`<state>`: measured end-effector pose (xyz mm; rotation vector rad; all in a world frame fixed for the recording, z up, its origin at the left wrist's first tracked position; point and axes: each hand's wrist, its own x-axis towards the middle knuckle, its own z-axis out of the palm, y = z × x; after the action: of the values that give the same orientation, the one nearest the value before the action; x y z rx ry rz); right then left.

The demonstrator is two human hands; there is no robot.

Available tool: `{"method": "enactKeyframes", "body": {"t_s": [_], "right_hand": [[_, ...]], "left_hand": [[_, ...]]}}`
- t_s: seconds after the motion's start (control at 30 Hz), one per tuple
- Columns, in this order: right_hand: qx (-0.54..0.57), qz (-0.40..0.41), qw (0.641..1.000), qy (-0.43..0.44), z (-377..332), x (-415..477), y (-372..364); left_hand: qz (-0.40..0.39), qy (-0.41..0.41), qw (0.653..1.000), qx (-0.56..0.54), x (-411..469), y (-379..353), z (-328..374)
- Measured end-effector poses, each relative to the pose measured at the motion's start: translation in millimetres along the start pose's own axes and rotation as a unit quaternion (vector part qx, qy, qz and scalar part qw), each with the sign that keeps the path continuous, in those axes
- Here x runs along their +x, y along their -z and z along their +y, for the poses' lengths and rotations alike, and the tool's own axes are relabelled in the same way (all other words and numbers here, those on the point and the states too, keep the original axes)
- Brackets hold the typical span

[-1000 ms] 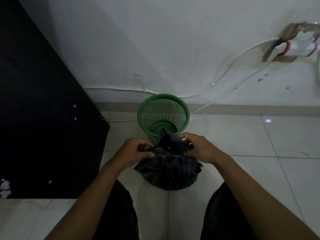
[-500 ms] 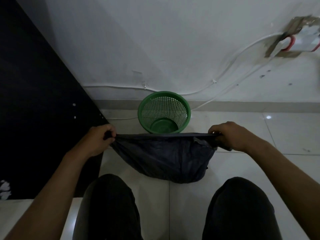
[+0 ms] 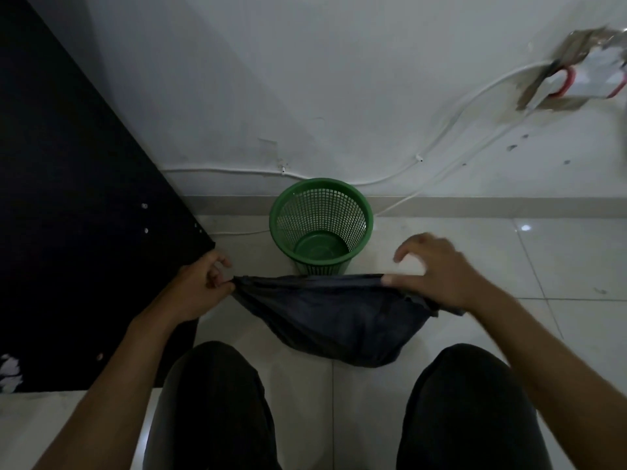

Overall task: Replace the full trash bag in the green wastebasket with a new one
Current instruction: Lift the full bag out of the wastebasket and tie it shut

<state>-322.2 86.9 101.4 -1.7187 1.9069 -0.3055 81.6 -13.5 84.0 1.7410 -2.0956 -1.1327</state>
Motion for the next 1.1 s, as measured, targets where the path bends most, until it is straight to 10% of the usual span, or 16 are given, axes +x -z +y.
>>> {"method": "enactKeyframes", "body": {"t_s": [0.13,0.43,0.6,0.73,0.9,1.1], "right_hand": [[-0.199,-0.11,0.973,-0.036,-1,3,-45],[0.002,-0.067,0.995,0.067,2,9,-34],[-0.119,0.012,0.992,0.048,32,1,-4],[-0.179,-0.077,0.979,-0.068,27,6,5],[-0.1,-0.006,0.988,0.117,-57,4,-55],[-0.11,0.051,0.99,0.074,-64,21,-118]], "left_hand": [[-0.015,-0.016,0.998,0.056,4,-11,4],[-0.085,-0.132,0.943,0.294,17,-80,40],[-0.082,-0.124,0.977,0.15,21,-59,16],[-0.095,-0.139,0.983,0.076,14,-49,19],[-0.077,-0.135,0.977,0.147,19,-54,34],[-0.012,-0.043,0.955,0.292,15,-48,36]]}}
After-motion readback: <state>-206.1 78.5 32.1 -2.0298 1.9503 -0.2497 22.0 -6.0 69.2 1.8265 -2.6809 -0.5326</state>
